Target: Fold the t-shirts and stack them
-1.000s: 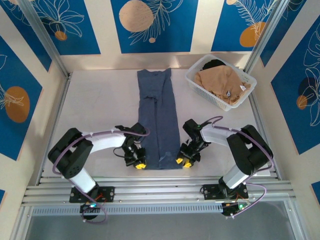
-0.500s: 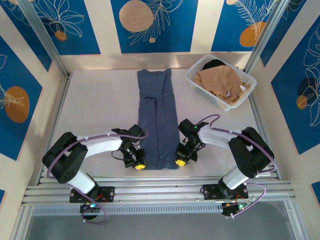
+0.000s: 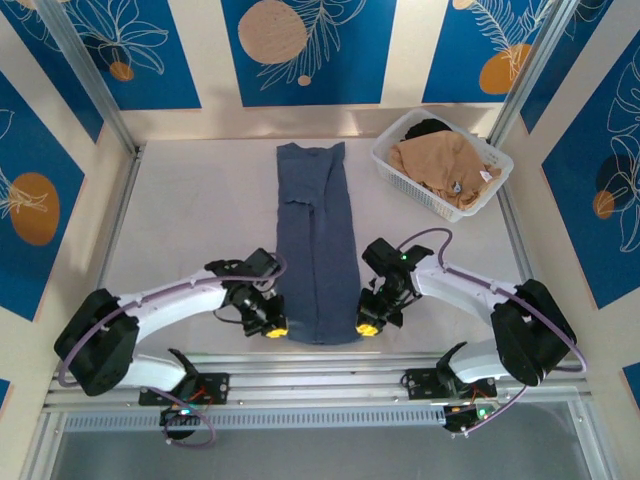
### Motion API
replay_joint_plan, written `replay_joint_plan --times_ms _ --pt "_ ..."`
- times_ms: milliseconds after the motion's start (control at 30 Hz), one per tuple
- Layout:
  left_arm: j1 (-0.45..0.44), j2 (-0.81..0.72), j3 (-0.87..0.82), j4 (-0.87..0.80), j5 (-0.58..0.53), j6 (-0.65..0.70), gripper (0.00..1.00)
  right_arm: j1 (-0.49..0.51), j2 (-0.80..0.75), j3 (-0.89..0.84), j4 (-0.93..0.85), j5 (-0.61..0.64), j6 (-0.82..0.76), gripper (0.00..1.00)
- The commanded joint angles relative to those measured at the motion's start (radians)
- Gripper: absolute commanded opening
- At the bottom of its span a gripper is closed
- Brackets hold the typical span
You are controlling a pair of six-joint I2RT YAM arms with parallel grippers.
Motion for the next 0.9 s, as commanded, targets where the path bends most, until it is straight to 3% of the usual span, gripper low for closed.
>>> replay_joint_plan --times_ms 0,367,867 --pt "0.014 -0.022 0.093 -0.038 -0.078 -0.041 0.0 -0.038 0.013 0.074 -0.053 -0.019 -0.018 0.0" --pt "0.174 0.116 0.347 -0.068 -0.131 0.008 0.0 -0.209 0.218 0.415 -0.096 0.012 -0.127 0.0" --pt "0.366 0.538 0.767 -0.101 -0.097 0.155 0.0 -0.331 0.682 0.932 -0.101 0.029 -0.181 0.0"
